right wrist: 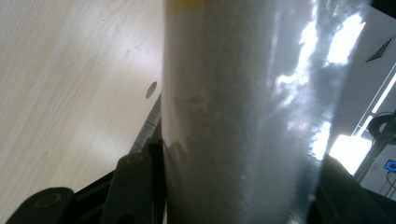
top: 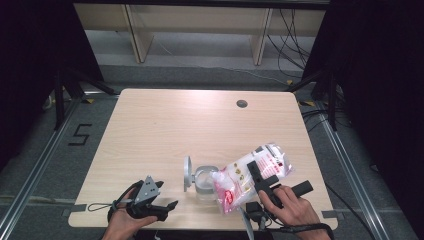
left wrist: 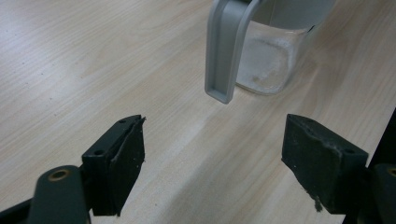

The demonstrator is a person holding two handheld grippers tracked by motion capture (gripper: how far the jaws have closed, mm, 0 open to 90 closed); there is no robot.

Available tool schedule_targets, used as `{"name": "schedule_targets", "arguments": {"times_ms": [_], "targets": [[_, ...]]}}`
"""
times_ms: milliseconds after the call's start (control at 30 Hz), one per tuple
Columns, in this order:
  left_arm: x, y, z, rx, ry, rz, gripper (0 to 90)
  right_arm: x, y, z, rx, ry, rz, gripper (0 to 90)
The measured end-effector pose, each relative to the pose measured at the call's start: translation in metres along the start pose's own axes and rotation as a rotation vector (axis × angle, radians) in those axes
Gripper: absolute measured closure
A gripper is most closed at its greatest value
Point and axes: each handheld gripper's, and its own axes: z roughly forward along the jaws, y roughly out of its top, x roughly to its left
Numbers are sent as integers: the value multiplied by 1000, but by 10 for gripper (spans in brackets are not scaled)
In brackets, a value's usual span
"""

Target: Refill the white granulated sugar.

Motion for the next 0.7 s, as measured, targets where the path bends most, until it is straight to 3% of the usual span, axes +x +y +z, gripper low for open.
{"name": "schedule_targets", "arguments": {"times_ms": [33,200,267,400,433,467,500,567,633,700], "targets": [[-3,-1,1,-13,-2,-48,210,-1,0,0,-1,-3,-11,555],[-1,0,1,-6,1,-10,210,-2,-1,0,-4,-8,-18,556],[-2,-1,1,0,5,-32,210,0,-1,-1,5,-3,7,556],[-2,0,1,-13,-2,-36,209,-3,0,-1,-4,-8,-12,557],[-2,-1,1,-11,2,-40,210,-5,-1,-1,-12,-14,-46,557],[-2,-1,1,-9,4,-36,210,-4,1,-2,-3,-9,-29,557],[-2,-1,1,-13,1,-41,210,-5,1,-2,-13,-15,-57,557],[-2,0,1,-2,5,-28,210,-3,1,-2,-22,-14,-24,558],[-3,0,1,-11,-8,-41,210,-7,3,-2,-27,-15,-77,559],[-3,-1,1,-12,-8,-43,209,-5,2,-2,-21,-13,-57,560]]}}
